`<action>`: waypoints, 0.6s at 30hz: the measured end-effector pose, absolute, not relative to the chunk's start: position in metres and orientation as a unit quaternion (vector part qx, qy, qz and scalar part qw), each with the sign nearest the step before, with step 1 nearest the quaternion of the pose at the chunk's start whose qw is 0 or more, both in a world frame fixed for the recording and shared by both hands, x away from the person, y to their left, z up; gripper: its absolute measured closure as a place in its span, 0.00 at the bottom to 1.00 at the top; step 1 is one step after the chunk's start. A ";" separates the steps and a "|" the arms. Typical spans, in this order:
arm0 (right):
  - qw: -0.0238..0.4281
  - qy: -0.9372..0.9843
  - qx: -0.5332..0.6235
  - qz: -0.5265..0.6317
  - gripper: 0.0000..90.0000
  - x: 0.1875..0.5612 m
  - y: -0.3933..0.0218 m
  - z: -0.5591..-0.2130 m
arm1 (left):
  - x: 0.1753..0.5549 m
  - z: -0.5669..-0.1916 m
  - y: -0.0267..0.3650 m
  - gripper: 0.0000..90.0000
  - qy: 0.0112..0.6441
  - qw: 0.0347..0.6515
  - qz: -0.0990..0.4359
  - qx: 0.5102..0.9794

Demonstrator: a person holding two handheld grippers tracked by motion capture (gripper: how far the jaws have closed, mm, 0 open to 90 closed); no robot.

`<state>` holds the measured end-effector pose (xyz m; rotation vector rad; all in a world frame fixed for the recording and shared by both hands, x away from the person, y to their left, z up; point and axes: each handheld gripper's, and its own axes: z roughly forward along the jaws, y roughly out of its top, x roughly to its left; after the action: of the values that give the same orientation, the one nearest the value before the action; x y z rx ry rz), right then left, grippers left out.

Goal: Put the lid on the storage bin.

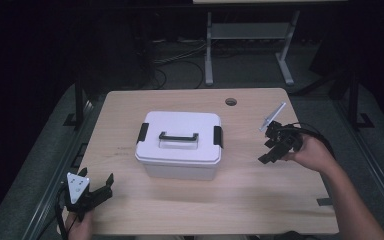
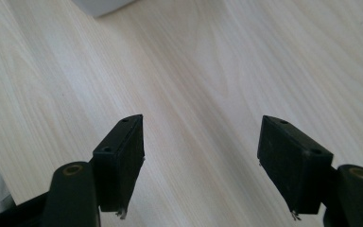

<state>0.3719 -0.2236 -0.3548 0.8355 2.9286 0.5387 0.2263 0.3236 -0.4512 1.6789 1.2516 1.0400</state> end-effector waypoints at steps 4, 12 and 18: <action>0.019 0.945 0.275 0.176 0.35 0.370 -0.228 -0.362 | 0.226 -0.451 0.324 0.15 0.492 0.391 0.411 0.661; 0.013 0.944 0.280 0.175 0.35 0.366 -0.232 -0.372 | 0.226 -0.451 0.324 0.15 0.492 0.391 0.411 0.660; 0.008 0.942 0.285 0.176 0.35 0.363 -0.236 -0.379 | 0.226 -0.451 0.323 0.15 0.492 0.390 0.410 0.661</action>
<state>0.3633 -0.2361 -0.3785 0.8894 2.9446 0.5511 0.2261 0.3231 -0.4515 1.6808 1.2504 1.0414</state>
